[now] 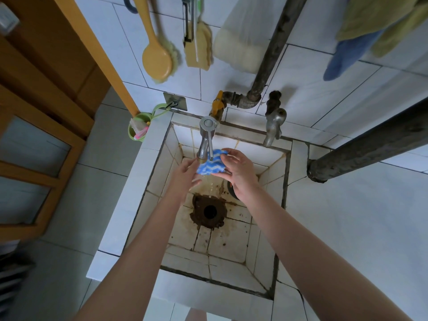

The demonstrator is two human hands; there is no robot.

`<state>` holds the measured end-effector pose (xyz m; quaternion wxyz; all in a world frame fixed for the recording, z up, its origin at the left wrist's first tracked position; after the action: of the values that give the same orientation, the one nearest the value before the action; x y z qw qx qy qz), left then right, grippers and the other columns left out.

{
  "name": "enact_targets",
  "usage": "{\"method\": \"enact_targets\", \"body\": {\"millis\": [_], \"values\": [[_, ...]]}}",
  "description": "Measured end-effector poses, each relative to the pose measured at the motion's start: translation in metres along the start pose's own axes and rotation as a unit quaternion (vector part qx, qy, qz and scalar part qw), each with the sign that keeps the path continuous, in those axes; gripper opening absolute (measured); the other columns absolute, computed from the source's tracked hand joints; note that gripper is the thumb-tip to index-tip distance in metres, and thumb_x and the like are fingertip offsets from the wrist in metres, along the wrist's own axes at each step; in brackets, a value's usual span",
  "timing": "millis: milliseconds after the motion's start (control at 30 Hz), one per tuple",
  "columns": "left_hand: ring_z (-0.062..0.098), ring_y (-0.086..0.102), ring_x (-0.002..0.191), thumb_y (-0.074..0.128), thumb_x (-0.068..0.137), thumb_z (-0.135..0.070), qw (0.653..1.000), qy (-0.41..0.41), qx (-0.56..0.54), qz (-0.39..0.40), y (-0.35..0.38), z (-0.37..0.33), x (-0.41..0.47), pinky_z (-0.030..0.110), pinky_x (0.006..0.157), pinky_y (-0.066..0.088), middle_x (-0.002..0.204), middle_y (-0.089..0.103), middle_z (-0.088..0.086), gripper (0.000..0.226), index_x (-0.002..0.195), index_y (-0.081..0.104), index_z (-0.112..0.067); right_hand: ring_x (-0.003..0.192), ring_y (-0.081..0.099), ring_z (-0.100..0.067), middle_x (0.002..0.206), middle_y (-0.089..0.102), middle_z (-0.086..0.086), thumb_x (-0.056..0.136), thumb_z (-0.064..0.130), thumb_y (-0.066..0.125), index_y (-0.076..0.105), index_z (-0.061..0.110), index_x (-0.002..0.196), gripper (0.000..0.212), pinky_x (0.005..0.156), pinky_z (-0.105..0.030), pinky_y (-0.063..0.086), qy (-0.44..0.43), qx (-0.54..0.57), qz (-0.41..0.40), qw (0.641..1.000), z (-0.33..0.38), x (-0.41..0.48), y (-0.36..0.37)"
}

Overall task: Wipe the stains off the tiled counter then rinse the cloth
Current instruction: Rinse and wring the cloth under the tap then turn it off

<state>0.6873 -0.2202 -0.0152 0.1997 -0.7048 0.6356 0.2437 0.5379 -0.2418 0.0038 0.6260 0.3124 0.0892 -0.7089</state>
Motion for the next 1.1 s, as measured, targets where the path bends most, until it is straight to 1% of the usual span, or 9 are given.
{"method": "enact_targets", "body": {"millis": [167,300,433,533,667,833,933,1000,1100], "values": [[0.017,0.071,0.079,0.052,0.093,-0.010,0.998,0.025,-0.052,-0.001,-0.005,-0.006,-0.003,0.018,0.068,0.056,0.105,0.066,0.018,0.027,0.119,0.056,0.000,0.102,0.062,-0.024,0.105,0.059,-0.009,0.089,0.006,0.059,0.055,0.005,0.105,0.016,0.082,-0.040,0.056,-0.010,0.002,0.009,1.000,0.001,-0.001,0.007],[0.011,0.071,0.075,0.054,0.090,-0.004,0.995,0.027,-0.089,-0.017,-0.007,-0.007,-0.003,0.016,0.068,0.055,0.103,0.066,0.015,0.025,0.114,0.060,-0.001,0.104,0.061,-0.026,0.106,0.060,-0.012,0.088,0.000,0.058,0.055,0.007,0.099,0.013,0.081,-0.037,0.057,-0.022,0.002,-0.001,1.000,0.001,0.000,0.001],[0.013,0.071,0.076,0.054,0.089,0.001,0.987,0.011,-0.158,-0.016,-0.005,-0.008,-0.003,0.017,0.069,0.056,0.093,0.070,0.010,0.026,0.115,0.059,0.001,0.107,0.061,-0.026,0.113,0.058,-0.012,0.090,-0.001,0.052,0.057,0.009,0.113,0.025,0.079,-0.039,0.058,-0.074,-0.139,0.002,0.988,0.008,-0.001,0.002],[0.013,0.070,0.070,0.056,0.087,0.002,0.980,-0.004,-0.195,-0.029,-0.005,-0.008,-0.004,0.017,0.064,0.056,0.088,0.070,0.010,0.021,0.107,0.062,-0.002,0.104,0.062,-0.029,0.111,0.063,-0.015,0.091,0.000,0.049,0.061,0.002,0.115,0.027,0.087,-0.046,0.054,-0.116,-0.224,0.039,0.967,0.013,-0.005,0.016],[0.010,0.069,0.069,0.051,0.091,-0.001,0.984,-0.012,-0.172,-0.038,-0.007,-0.007,-0.004,0.017,0.061,0.055,0.093,0.066,0.010,0.018,0.106,0.061,-0.005,0.097,0.064,-0.019,0.107,0.066,-0.009,0.089,0.010,0.060,0.061,0.002,0.116,0.028,0.080,-0.028,0.056,-0.097,-0.186,0.094,0.973,0.003,-0.013,0.027],[0.024,0.059,0.104,0.039,0.099,-0.027,0.983,-0.070,-0.171,-0.008,0.003,0.008,-0.004,0.039,0.092,0.049,0.113,0.061,0.011,0.033,0.123,0.051,-0.007,0.080,0.062,-0.008,0.083,0.065,0.004,0.080,0.004,0.069,0.066,0.005,0.093,0.014,0.071,-0.014,0.052,-0.112,-0.201,0.030,0.973,0.002,-0.013,0.027],[0.021,0.064,0.087,0.040,0.099,-0.028,0.968,-0.073,-0.240,0.003,0.014,0.002,-0.005,0.031,0.076,0.052,0.095,0.064,0.011,0.023,0.103,0.053,-0.008,0.087,0.061,-0.014,0.086,0.066,0.003,0.079,0.015,0.071,0.069,0.010,0.088,0.011,0.079,-0.025,0.051,-0.128,-0.251,0.042,0.958,-0.004,-0.018,0.040],[0.019,0.064,0.075,0.042,0.098,-0.019,0.978,-0.046,-0.202,-0.013,0.014,-0.002,-0.004,0.025,0.066,0.053,0.088,0.063,0.010,0.013,0.098,0.051,-0.011,0.093,0.050,-0.009,0.088,0.057,0.013,0.078,0.023,0.072,0.072,0.015,0.087,0.012,0.088,-0.026,0.039,-0.162,-0.318,0.011,0.934,-0.001,-0.019,0.038],[0.019,0.062,0.077,0.046,0.097,-0.017,0.993,-0.014,-0.100,-0.059,0.005,-0.003,0.003,0.025,0.069,0.053,0.091,0.063,0.010,0.014,0.107,0.052,-0.009,0.106,0.032,-0.009,0.103,0.042,0.007,0.083,0.028,0.066,0.068,0.027,0.088,0.005,0.096,-0.026,0.024,-0.140,-0.333,-0.044,0.932,-0.003,-0.016,0.018]]}}
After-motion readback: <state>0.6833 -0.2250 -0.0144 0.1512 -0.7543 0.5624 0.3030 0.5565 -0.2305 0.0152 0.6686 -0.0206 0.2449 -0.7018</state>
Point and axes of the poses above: each hand's wrist, its own x-axis towards the middle knuckle, its own y-axis out of the palm, z = x × y, the point moved 9 cm from there along x, towards the middle knuckle
